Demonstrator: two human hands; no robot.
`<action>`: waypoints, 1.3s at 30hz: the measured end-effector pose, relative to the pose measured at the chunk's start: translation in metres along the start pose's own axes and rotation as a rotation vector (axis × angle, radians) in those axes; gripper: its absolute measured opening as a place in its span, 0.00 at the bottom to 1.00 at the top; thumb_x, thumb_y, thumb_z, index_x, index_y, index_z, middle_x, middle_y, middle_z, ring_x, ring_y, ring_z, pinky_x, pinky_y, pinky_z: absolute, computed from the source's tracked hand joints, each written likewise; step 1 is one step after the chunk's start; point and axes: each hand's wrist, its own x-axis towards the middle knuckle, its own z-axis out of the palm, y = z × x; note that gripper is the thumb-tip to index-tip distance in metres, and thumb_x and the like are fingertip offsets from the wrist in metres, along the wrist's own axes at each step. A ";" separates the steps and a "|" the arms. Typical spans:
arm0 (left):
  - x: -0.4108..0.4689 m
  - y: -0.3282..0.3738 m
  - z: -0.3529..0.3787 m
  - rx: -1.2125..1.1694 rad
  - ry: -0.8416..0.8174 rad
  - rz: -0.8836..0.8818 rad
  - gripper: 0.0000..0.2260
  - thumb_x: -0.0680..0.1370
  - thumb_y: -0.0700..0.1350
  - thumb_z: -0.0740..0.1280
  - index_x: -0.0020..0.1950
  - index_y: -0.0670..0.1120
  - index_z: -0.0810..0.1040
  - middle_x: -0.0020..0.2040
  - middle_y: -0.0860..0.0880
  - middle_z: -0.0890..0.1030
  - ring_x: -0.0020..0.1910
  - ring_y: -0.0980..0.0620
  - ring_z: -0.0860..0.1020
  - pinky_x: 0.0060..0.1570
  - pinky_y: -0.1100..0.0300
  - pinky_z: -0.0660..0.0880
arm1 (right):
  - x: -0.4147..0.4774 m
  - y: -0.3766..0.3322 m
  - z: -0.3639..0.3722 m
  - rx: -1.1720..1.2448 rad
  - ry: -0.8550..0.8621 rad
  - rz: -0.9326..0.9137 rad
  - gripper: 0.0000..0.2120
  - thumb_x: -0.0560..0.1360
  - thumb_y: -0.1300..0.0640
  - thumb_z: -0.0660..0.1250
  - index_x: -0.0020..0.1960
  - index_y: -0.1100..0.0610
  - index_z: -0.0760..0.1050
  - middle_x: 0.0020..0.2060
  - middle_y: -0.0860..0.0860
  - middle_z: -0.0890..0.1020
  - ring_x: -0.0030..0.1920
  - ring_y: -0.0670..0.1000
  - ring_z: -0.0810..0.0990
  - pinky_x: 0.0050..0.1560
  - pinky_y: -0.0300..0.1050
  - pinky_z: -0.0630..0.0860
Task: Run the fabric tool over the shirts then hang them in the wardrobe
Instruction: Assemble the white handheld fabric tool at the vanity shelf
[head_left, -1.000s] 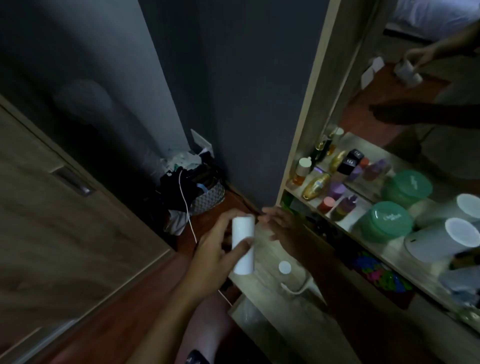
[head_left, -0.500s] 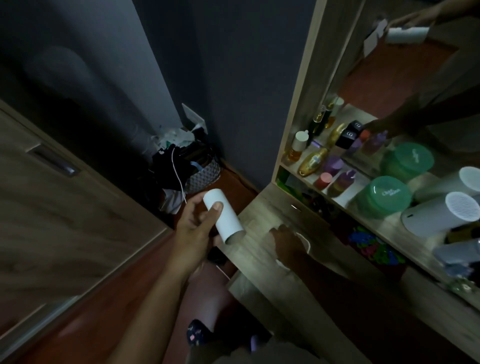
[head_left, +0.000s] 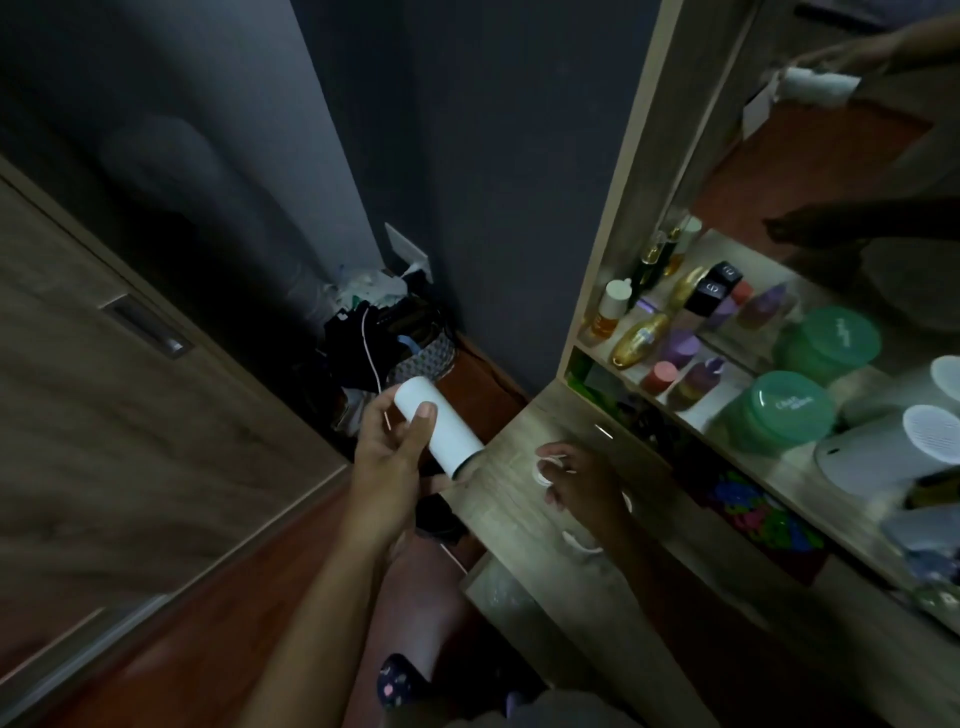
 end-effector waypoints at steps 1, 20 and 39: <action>-0.001 0.001 0.000 -0.008 0.008 0.011 0.13 0.81 0.45 0.67 0.66 0.49 0.73 0.49 0.49 0.79 0.45 0.51 0.82 0.31 0.55 0.79 | -0.011 -0.016 -0.003 0.113 -0.047 0.001 0.06 0.78 0.61 0.68 0.52 0.53 0.81 0.43 0.53 0.85 0.30 0.47 0.80 0.29 0.39 0.75; -0.026 0.029 0.011 -0.131 0.025 0.046 0.10 0.82 0.44 0.66 0.63 0.48 0.73 0.49 0.45 0.79 0.45 0.47 0.82 0.30 0.59 0.79 | -0.112 -0.137 -0.029 0.426 -0.432 -0.281 0.21 0.65 0.53 0.78 0.55 0.57 0.79 0.45 0.57 0.87 0.41 0.55 0.86 0.37 0.43 0.80; -0.040 0.044 0.018 -0.161 -0.018 0.045 0.15 0.82 0.45 0.66 0.68 0.46 0.73 0.55 0.37 0.79 0.48 0.43 0.82 0.31 0.56 0.80 | -0.120 -0.148 -0.022 0.096 -0.128 -0.510 0.05 0.72 0.58 0.76 0.47 0.53 0.81 0.35 0.46 0.85 0.32 0.43 0.84 0.31 0.31 0.74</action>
